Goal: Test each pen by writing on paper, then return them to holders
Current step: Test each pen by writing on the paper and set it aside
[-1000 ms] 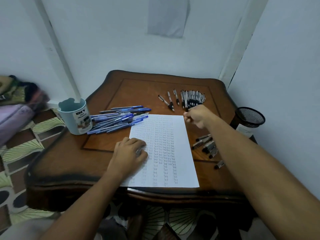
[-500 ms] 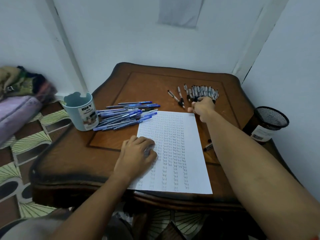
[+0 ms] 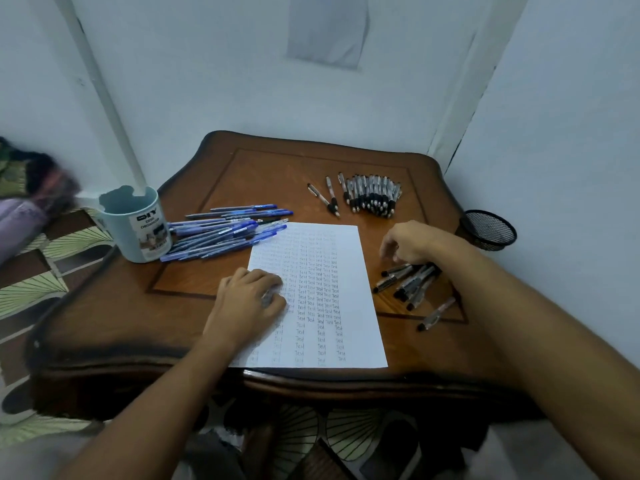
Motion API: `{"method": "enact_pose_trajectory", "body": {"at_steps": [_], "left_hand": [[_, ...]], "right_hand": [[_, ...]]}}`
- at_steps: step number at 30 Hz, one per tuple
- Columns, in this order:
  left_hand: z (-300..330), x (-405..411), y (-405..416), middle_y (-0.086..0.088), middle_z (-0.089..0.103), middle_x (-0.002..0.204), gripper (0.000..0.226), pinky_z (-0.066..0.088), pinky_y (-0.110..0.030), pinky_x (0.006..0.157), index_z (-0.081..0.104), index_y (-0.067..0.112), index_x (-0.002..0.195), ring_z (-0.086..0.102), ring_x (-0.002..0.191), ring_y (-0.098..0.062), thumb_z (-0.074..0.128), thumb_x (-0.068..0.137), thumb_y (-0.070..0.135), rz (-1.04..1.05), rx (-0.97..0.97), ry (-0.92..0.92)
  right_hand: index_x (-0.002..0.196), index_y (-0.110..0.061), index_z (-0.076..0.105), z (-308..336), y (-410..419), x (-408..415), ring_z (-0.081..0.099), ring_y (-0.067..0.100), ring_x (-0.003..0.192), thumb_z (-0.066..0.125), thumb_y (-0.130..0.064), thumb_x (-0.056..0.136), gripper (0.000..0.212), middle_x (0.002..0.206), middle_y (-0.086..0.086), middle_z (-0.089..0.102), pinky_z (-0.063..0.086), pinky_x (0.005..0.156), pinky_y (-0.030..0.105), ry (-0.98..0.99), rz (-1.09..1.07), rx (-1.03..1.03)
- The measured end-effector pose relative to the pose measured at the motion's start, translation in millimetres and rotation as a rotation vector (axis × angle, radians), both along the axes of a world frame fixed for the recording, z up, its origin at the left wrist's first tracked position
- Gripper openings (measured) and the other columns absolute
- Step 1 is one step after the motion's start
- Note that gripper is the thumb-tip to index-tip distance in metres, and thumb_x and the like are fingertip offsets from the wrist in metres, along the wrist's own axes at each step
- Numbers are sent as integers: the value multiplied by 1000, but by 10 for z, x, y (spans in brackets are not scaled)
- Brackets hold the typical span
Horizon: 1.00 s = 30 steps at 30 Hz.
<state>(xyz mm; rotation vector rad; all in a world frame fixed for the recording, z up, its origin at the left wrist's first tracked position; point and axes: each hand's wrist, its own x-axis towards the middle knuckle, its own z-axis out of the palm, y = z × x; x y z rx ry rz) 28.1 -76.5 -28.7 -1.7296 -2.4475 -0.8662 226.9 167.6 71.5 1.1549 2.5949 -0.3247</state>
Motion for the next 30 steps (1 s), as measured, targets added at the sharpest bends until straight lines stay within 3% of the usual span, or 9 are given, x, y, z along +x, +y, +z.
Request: {"method": "enact_pose_trajectory", "body": {"at_steps": [5, 10, 13, 16, 20, 22, 25, 27, 30], "left_hand": [[-7, 25, -5, 20, 63, 111, 57, 26, -30, 90, 69, 30, 113, 39, 97, -3, 30, 79, 55, 1, -11, 9], [-2, 6, 8, 20, 63, 112, 57, 26, -30, 90, 68, 31, 113, 40, 97, -3, 30, 79, 56, 7, -16, 22], [-4, -1, 17, 21, 62, 112, 56, 26, -30, 90, 68, 32, 113, 42, 99, -4, 31, 80, 56, 3, -8, 25], [-24, -1, 14, 21, 62, 111, 54, 26, -30, 90, 68, 32, 112, 42, 99, -3, 32, 80, 55, 6, -6, 29], [-26, 8, 12, 21, 62, 110, 52, 25, -30, 88, 68, 32, 111, 42, 98, -2, 33, 80, 54, 12, 6, 32], [-20, 15, 9, 21, 63, 110, 48, 25, -29, 88, 69, 32, 111, 42, 98, -2, 37, 81, 51, 14, 6, 31], [-26, 18, 4, 21, 63, 109, 40, 26, -29, 88, 69, 31, 111, 44, 99, -4, 44, 83, 44, 24, 7, 35], [-31, 13, 6, 21, 63, 109, 40, 26, -30, 87, 69, 31, 111, 45, 99, -4, 43, 83, 44, 22, 4, 41], [-25, 9, 11, 20, 63, 109, 43, 25, -30, 86, 69, 31, 111, 44, 97, -5, 41, 82, 46, 18, 5, 50]], "right_hand": [[121, -21, 68, -156, -79, 114, 60, 24, 111, 62, -4, 94, 32, 125, 4, 65, 52, 94, 34, -18, 52, 92], [112, -23, 64, -230, -134, 128, 57, 22, 101, 57, -12, 99, 18, 117, 4, 63, 48, 85, 34, 24, 34, 135], [107, -31, 54, -259, -155, 140, 54, 21, 105, 50, -8, 101, 24, 112, -5, 62, 40, 94, 40, 94, 7, 165], [118, -27, 54, -231, -207, 138, 55, 18, 103, 45, -8, 104, 25, 108, -10, 54, 45, 95, 37, 408, -36, 137], [136, -20, 52, -170, -290, 72, 58, 22, 100, 38, -18, 107, 32, 115, 4, 56, 46, 81, 30, 807, -41, 179], [145, -25, 47, -161, -345, 25, 54, 10, 84, 36, -20, 108, 38, 110, 3, 56, 40, 69, 20, 901, -79, 186], [140, -26, 54, -174, -493, -28, 45, -1, 57, 39, -17, 107, 37, 92, -6, 56, 32, 53, 9, 1093, -167, 41], [131, -27, 57, -203, -553, -36, 40, 2, 48, 44, -19, 106, 29, 73, -8, 51, 31, 48, 13, 1187, -262, -71], [126, -32, 53, -160, -646, -37, 44, 12, 58, 55, -16, 101, 30, 73, 2, 54, 37, 48, 27, 1299, -425, -289]]}}
